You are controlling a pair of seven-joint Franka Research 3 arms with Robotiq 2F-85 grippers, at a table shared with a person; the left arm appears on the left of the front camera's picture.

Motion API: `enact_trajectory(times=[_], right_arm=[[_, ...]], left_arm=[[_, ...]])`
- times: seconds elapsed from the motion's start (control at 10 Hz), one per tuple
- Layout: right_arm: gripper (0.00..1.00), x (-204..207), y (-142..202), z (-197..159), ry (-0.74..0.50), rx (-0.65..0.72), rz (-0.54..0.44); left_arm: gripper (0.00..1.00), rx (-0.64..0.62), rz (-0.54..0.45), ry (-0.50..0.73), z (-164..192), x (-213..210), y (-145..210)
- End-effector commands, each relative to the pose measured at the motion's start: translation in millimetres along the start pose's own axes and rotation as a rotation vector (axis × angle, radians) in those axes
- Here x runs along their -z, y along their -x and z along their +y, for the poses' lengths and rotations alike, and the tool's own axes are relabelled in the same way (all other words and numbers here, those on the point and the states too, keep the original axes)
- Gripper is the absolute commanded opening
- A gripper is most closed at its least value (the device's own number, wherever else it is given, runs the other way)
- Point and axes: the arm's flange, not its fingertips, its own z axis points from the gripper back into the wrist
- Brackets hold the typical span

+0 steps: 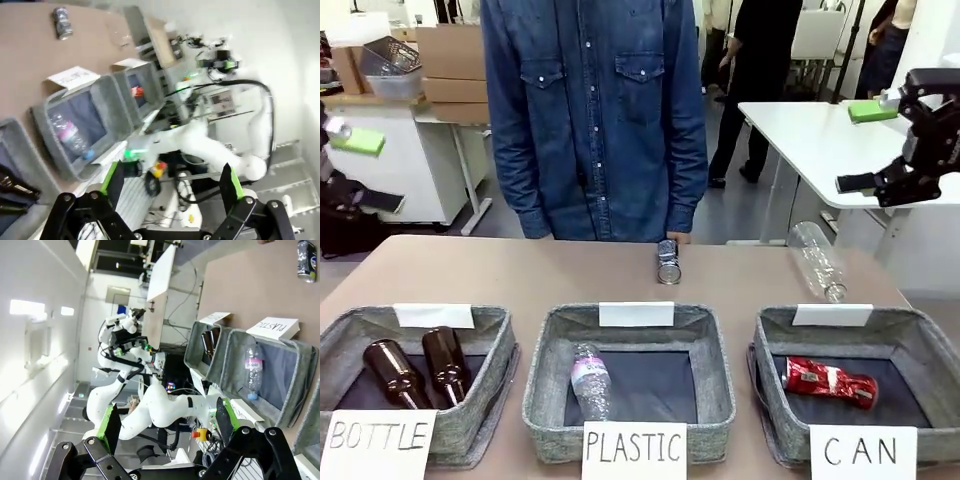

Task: Sort the can waste into the basket.
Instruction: Pick up the can waste from the table and place it in the right Fabric basket.

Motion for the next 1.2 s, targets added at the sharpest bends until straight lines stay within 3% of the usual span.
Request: enact_trajectory(times=[0.0, 0.1, 0.2, 1.1], right_arm=[[1.0, -0.9, 0.8, 0.7, -0.008, 0.003, 0.003], [1.0, -0.9, 0.8, 0.7, -0.008, 0.003, 0.003], [1.0, -0.9, 0.8, 0.7, -0.008, 0.003, 0.003], [1.0, -0.9, 0.8, 0.7, -0.008, 0.003, 0.003]], left_arm=[[1.0, 0.081, 0.069, 0.011, -71.3, 40.5, -23.3], [1.0, -0.08, 0.028, 0.002, -66.0, 26.9, -33.8], [1.0, 0.021, 0.029, 0.037, -27.0, 16.9, -13.2], [1.0, 0.021, 0.029, 0.037, -27.0, 16.9, -13.2]])
